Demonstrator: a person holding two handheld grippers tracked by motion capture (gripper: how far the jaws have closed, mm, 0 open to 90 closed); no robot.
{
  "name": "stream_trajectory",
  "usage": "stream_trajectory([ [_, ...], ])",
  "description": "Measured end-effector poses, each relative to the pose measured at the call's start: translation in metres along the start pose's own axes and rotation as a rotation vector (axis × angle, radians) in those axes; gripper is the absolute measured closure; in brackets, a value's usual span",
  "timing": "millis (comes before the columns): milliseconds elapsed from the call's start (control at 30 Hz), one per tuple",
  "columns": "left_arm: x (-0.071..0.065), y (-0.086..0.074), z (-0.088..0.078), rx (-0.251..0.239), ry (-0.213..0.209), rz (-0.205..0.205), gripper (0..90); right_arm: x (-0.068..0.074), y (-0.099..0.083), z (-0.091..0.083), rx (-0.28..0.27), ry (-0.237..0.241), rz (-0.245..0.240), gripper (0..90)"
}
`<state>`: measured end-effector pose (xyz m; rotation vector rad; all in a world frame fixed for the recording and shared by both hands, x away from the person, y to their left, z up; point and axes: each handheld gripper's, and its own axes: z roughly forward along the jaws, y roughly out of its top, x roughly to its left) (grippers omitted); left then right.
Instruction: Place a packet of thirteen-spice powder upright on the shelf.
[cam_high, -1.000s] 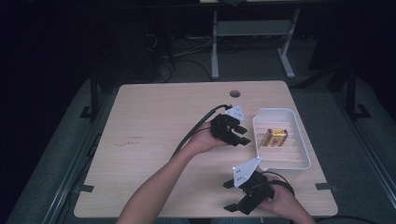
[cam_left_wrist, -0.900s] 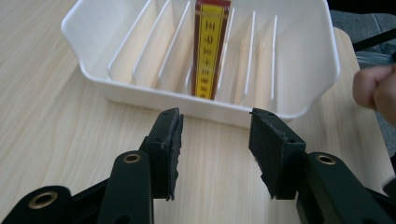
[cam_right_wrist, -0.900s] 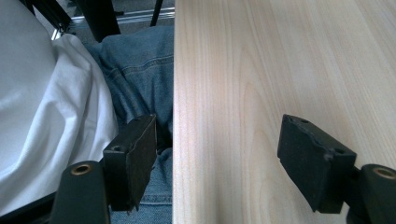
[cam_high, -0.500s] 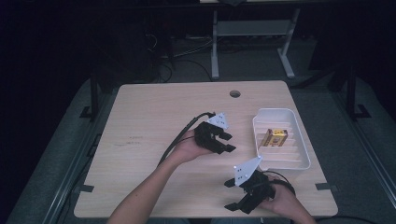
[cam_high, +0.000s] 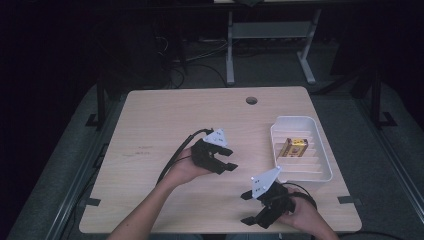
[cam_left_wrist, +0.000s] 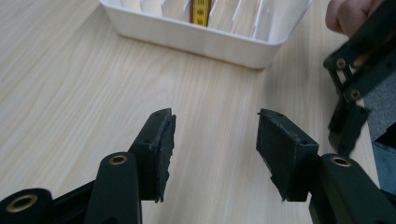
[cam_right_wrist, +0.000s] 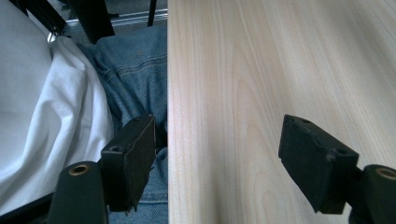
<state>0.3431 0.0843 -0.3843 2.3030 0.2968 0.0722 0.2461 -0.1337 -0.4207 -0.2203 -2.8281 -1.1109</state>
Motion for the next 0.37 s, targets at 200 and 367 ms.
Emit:
stream_trajectory([
  [200, -0.006, -0.015, -0.010, -0.003, 0.017, -0.016, 44.0, 0.000, 0.000, 0.001, 0.005, -0.001, 0.001, 26.5],
  [367, -0.011, -0.030, -0.020, -0.008, 0.026, -0.025, 42.4, 0.000, 0.000, 0.002, 0.009, -0.009, 0.001, 26.5],
])
